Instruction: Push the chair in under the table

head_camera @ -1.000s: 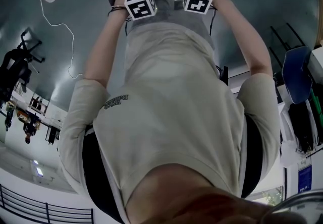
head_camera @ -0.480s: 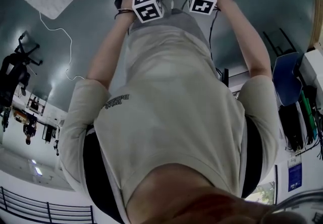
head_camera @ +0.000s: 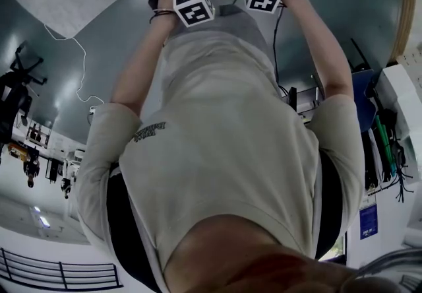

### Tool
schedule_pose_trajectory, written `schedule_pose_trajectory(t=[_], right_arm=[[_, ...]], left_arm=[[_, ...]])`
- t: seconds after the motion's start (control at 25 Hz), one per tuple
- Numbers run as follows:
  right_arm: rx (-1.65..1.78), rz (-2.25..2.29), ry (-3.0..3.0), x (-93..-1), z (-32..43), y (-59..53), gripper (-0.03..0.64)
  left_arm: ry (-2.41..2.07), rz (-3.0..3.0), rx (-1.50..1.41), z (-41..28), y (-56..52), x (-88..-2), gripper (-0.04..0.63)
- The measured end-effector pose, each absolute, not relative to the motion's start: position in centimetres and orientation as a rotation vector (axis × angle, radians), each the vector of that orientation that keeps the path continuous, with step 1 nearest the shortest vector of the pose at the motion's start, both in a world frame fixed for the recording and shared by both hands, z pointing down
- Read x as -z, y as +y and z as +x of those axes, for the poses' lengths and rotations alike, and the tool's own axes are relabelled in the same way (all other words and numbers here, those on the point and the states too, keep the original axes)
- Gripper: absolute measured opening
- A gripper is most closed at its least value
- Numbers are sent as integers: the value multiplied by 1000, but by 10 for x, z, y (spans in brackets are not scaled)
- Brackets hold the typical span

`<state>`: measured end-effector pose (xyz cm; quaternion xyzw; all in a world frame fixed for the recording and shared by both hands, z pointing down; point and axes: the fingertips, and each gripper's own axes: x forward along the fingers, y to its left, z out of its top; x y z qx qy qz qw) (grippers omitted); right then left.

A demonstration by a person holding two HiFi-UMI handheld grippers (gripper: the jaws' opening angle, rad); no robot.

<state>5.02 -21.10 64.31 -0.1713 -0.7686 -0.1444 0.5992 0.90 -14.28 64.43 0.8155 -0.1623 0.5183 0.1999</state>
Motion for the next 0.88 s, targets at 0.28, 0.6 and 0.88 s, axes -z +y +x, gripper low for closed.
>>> schedule_pose_trajectory(t=[0.28,0.6,0.88], right_arm=[[392,-456,-1726,-644,50,-254,186],[421,-550,-1682,-644,59,-275,186],[411,-656,-1673,-646,59,-276,192]], left_arm=[[-571,2238,-1413,12,-184,-643,153],[-597,2217,-1379,24,-204,-643,155],[-545,2194,-1352,25,-207,-645,170]])
